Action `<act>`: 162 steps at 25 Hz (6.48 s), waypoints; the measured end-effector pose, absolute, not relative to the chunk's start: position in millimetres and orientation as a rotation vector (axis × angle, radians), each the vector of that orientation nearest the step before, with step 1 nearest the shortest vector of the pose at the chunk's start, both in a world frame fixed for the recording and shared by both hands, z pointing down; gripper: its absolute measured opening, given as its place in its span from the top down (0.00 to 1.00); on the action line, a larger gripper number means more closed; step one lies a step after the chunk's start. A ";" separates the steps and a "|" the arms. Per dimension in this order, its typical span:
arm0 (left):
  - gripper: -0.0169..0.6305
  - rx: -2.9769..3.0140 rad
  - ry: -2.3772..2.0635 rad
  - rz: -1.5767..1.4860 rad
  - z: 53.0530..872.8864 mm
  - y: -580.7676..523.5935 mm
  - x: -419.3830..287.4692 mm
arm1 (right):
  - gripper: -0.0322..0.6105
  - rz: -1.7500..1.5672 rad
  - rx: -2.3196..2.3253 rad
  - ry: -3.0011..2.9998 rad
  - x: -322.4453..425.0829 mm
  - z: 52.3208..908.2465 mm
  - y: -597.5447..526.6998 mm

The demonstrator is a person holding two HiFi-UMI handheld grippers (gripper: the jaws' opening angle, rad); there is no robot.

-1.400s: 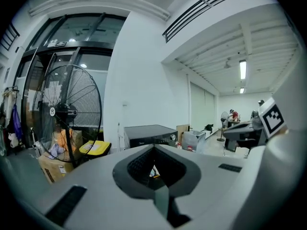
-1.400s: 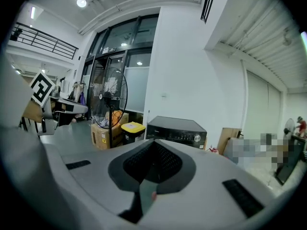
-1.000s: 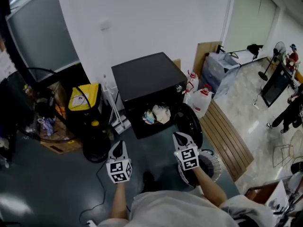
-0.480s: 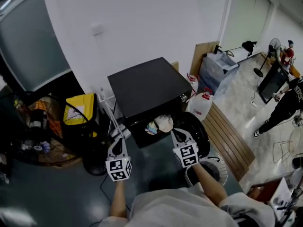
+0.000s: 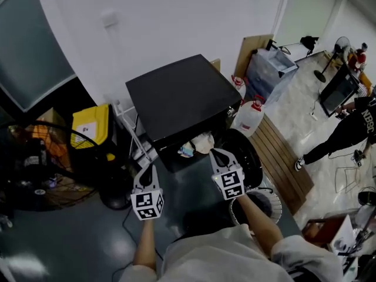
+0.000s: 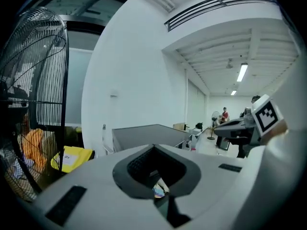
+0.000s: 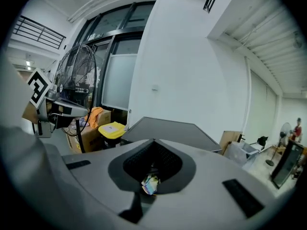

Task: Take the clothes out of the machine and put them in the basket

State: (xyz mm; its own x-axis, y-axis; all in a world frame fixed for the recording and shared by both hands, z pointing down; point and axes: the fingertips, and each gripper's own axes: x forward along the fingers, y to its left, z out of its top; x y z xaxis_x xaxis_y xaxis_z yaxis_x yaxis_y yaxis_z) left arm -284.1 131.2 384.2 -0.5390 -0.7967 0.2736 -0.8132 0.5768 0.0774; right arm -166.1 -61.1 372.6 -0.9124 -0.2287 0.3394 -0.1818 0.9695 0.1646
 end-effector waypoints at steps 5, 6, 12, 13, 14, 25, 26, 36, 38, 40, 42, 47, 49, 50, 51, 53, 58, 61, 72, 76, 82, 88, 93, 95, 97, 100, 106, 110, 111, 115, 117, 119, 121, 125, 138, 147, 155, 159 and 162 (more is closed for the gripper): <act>0.95 1.306 -2.514 0.113 407.7 115.8 -295.3 | 0.91 -0.177 0.240 -2.725 -182.6 400.7 -76.4; 0.95 1.293 -2.511 0.114 412.6 113.9 -297.2 | 0.92 -0.175 0.225 -2.716 -186.0 406.6 -78.9; 0.95 1.212 -2.503 0.127 445.0 99.7 -304.8 | 0.91 -0.127 0.162 -2.681 -201.5 449.7 -98.0; 0.95 1.201 -2.501 0.127 451.9 98.4 -305.8 | 0.91 -0.114 0.158 -2.680 -203.2 457.2 -99.3; 0.95 1.193 -2.499 0.125 459.3 96.8 -305.9 | 0.92 -0.102 0.155 -2.679 -203.9 464.8 -100.2; 0.95 1.163 -2.462 0.127 543.1 86.2 -302.5 | 0.91 -0.039 0.112 -2.637 -203.2 556.3 -95.1; 0.95 1.162 -2.459 0.123 549.8 86.7 -301.7 | 0.91 -0.032 0.113 -2.630 -202.0 566.1 -94.2; 0.95 1.154 -2.407 0.127 643.0 86.9 -297.8 | 0.91 0.025 0.133 -2.569 -200.0 675.9 -88.9; 0.95 1.151 -2.402 0.125 663.4 85.9 -299.9 | 0.91 0.030 0.145 -2.565 -200.9 696.7 -90.9; 0.95 1.145 -2.402 0.125 681.7 84.9 -304.3 | 0.91 0.034 0.146 -2.565 -204.0 713.7 -91.1; 0.95 1.146 -2.406 0.128 697.9 81.8 -307.3 | 0.91 0.032 0.138 -2.568 -206.5 727.7 -90.7; 0.95 1.172 -2.410 0.113 732.0 64.4 -306.0 | 0.91 0.020 0.140 -2.581 -209.5 759.3 -98.6; 0.95 1.180 -2.407 0.118 745.9 62.3 -306.0 | 0.91 0.029 0.150 -2.585 -211.2 773.5 -99.0; 0.95 1.183 -2.403 0.117 753.6 61.2 -306.7 | 0.91 0.030 0.157 -2.589 -212.6 780.2 -99.9; 0.95 1.186 -2.398 0.116 761.4 59.7 -307.8 | 0.91 0.031 0.165 -2.595 -214.6 786.9 -101.1; 0.95 1.200 -2.392 0.122 776.7 55.9 -310.1 | 0.91 0.037 0.173 -2.610 -221.2 801.5 -103.9; 0.95 1.230 -2.398 0.142 814.0 49.2 -317.0 | 0.91 0.052 0.199 -2.635 -249.4 848.6 -111.5; 0.95 1.234 -2.405 0.145 836.1 47.4 -325.0 | 0.91 0.051 0.194 -2.648 -270.1 874.3 -112.5; 0.95 1.260 -2.436 0.122 888.4 31.1 -355.5 | 0.43 0.117 0.094 -2.719 -349.2 935.8 -122.0; 0.95 1.277 -2.430 0.131 902.2 27.7 -358.3 | 0.31 0.163 0.139 -2.737 -377.2 953.2 -138.8; 0.95 1.295 -2.422 0.130 916.1 24.4 -359.7 | 0.23 0.202 0.122 -2.687 -407.0 988.2 -142.3; 0.95 1.298 -2.433 0.146 916.9 23.7 -367.6 | 0.24 0.181 0.119 -2.655 -416.8 1007.3 -146.9; 0.95 1.285 -2.430 0.125 917.1 25.8 -368.7 | 0.50 0.047 0.075 -2.615 -411.8 1010.1 -139.3; 0.95 1.285 -2.428 0.125 915.0 26.3 -368.5 | 0.59 0.027 0.076 -2.602 -411.7 1006.8 -139.7; 0.95 1.284 -2.429 0.119 911.1 27.9 -367.2 | 0.64 0.038 0.075 -2.593 -409.5 1000.7 -139.1; 0.95 1.288 -2.426 0.116 899.5 29.7 -365.3 | 0.66 0.067 0.075 -2.592 -402.6 983.5 -137.6; 0.95 1.277 -2.398 0.100 859.0 32.8 -356.1 | 0.67 0.073 0.079 -2.598 -378.6 932.0 -130.1; 0.95 1.276 -2.377 0.102 818.8 30.2 -348.6 | 0.67 0.110 0.100 -2.599 -353.2 887.8 -123.4; 0.95 1.279 -2.374 0.099 809.4 28.7 -346.4 | 0.67 0.117 0.104 -2.599 -346.1 877.6 -122.3; 0.95 1.280 -2.366 0.085 770.4 24.7 -337.4 | 0.68 0.139 0.109 -2.599 -318.5 833.0 -118.0; 0.95 1.273 -2.365 0.077 750.3 24.6 -332.5 | 0.68 0.139 0.108 -2.600 -305.0 809.0 -114.7; 0.95 1.270 -2.363 0.069 731.1 24.7 -326.5 | 0.68 0.133 0.106 -2.603 -291.6 783.9 -110.7; 0.95 1.267 -2.363 0.067 709.9 24.6 -321.4 | 0.68 0.138 0.119 -2.602 -277.7 759.4 -108.8; 0.95 1.261 -2.378 0.065 668.2 20.6 -312.4 | 0.68 0.170 0.154 -2.595 -250.3 720.3 -113.7; 0.95 1.239 -2.445 0.032 530.3 21.2 -284.2 | 0.68 0.177 0.205 -2.637 -182.6 563.8 -114.0; 0.95 1.280 -2.503 0.039 429.0 4.9 -273.1 | 0.68 0.158 0.256 -2.716 -168.4 453.8 -139.8; 0.95 1.370 -2.557 0.047 355.2 -9.2 -253.4 | 0.68 0.128 0.270 -2.793 -146.9 381.5 -136.2; 0.95 1.440 -2.545 0.059 340.8 -18.5 -237.6 | 0.68 0.115 0.284 -2.812 -136.5 367.6 -132.4; 0.95 1.488 -2.527 0.077 337.6 -26.0 -225.3 | 0.68 0.104 0.311 -2.812 -124.3 366.9 -132.1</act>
